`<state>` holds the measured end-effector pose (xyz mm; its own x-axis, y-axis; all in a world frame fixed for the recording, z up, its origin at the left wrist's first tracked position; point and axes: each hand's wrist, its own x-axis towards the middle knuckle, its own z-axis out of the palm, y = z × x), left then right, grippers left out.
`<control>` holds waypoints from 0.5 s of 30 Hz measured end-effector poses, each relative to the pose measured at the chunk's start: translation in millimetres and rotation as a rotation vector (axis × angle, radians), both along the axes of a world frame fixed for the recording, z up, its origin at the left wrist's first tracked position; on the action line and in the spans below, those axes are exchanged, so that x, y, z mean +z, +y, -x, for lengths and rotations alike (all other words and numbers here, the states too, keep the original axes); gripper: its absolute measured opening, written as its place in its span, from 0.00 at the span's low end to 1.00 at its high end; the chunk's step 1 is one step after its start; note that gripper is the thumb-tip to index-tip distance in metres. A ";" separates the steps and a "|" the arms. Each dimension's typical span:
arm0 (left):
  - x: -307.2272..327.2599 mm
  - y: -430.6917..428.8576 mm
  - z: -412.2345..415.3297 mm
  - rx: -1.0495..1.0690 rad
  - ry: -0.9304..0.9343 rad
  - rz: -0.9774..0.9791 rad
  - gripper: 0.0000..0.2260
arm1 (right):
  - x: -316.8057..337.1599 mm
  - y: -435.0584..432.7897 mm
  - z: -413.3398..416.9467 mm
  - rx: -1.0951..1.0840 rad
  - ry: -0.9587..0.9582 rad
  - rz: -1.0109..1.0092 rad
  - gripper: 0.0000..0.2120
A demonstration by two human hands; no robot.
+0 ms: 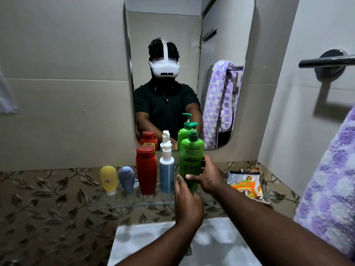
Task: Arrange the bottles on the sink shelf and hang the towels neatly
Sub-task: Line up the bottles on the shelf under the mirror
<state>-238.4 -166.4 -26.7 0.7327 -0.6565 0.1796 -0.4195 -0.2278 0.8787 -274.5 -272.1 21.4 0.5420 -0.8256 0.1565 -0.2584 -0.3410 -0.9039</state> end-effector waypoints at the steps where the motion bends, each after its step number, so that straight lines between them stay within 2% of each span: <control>1: -1.8 2.6 2.7 0.005 -0.001 0.004 0.36 | -1.3 1.6 0.0 -0.011 0.011 0.002 0.41; 4: -10.1 15.5 16.1 0.023 -0.001 0.054 0.36 | 0.0 9.6 4.0 -0.119 0.058 0.032 0.54; 6: -18.9 25.1 27.1 0.030 -0.012 0.093 0.36 | 0.8 15.0 9.5 -0.213 0.104 0.094 0.54; 10: -33.4 37.7 53.4 -0.006 -0.105 0.175 0.33 | 2.8 29.0 28.0 -0.339 0.102 0.230 0.44; 13: -28.7 38.1 75.1 -0.087 -0.125 0.273 0.31 | 9.6 45.5 44.5 -0.408 0.082 0.408 0.33; 15: -21.2 29.9 93.5 -0.137 -0.034 0.413 0.26 | 22.4 58.1 56.7 -0.445 0.055 0.495 0.28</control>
<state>-331.9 -136.5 -47.9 0.6331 -0.6149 0.4702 -0.4521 0.1994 0.8694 -331.2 -214.0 43.7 0.1838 -0.8102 0.5566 -0.5115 -0.5624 -0.6496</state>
